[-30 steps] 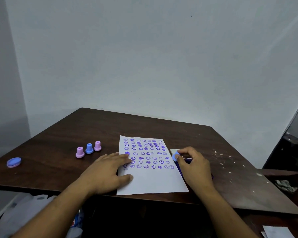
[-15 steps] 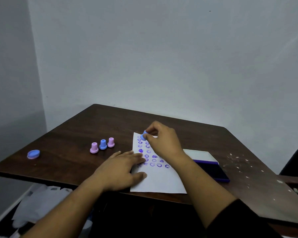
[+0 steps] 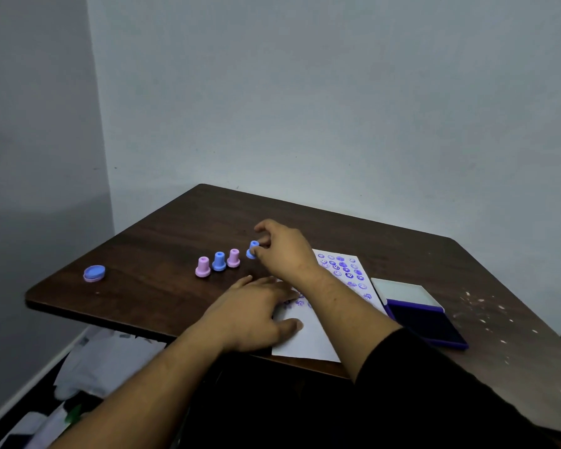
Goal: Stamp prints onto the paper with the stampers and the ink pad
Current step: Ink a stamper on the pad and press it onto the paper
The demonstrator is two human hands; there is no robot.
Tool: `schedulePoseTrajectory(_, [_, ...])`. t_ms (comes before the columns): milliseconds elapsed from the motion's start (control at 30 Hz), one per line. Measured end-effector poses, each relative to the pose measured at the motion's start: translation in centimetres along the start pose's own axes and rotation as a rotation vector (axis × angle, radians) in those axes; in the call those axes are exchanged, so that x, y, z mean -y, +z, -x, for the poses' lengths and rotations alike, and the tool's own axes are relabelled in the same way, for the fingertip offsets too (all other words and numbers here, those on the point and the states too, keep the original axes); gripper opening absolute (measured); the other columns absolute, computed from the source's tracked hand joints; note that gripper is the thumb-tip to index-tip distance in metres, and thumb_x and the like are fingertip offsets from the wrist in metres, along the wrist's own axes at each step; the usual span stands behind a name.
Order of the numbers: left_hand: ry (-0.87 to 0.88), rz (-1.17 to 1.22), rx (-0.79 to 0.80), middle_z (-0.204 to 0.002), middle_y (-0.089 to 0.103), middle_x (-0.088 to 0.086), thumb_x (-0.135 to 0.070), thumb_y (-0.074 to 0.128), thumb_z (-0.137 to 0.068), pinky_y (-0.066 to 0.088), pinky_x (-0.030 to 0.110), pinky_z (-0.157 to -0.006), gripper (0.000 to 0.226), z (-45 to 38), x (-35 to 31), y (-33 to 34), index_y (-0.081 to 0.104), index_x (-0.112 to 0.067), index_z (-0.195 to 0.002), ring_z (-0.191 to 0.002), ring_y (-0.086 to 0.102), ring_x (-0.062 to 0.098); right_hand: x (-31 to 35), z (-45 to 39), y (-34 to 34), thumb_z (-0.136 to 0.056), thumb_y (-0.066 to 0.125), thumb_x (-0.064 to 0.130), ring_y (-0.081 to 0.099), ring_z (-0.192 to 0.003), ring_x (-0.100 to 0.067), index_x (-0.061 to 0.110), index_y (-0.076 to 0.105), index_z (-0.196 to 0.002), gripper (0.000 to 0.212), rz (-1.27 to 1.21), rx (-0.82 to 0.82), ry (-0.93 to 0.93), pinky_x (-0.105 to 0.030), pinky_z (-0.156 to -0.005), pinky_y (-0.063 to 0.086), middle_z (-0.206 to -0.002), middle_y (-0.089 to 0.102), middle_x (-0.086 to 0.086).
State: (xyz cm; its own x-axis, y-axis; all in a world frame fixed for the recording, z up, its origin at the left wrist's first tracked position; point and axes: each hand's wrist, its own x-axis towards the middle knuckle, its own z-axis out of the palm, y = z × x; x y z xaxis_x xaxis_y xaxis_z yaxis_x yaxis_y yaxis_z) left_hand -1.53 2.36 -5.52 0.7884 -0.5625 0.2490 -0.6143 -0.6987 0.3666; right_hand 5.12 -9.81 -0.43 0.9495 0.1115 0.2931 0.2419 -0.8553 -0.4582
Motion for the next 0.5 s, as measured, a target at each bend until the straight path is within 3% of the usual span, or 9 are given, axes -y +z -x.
schedulePoseTrajectory(500, [0.003,0.01,-0.042,-0.141,0.056,-0.018,-0.066,0.049,-0.081,0.027,0.041,-0.119,0.061,-0.1,0.1,0.2,0.055,-0.04,-0.136,-0.133,0.04,0.0,-0.1,-0.5,1.4,-0.091,0.072,0.029,0.069,-0.119,-0.016,0.029,0.066,-0.133,0.042,0.019,0.021,-0.008,-0.041,-0.105,0.05,-0.115,0.08,0.012])
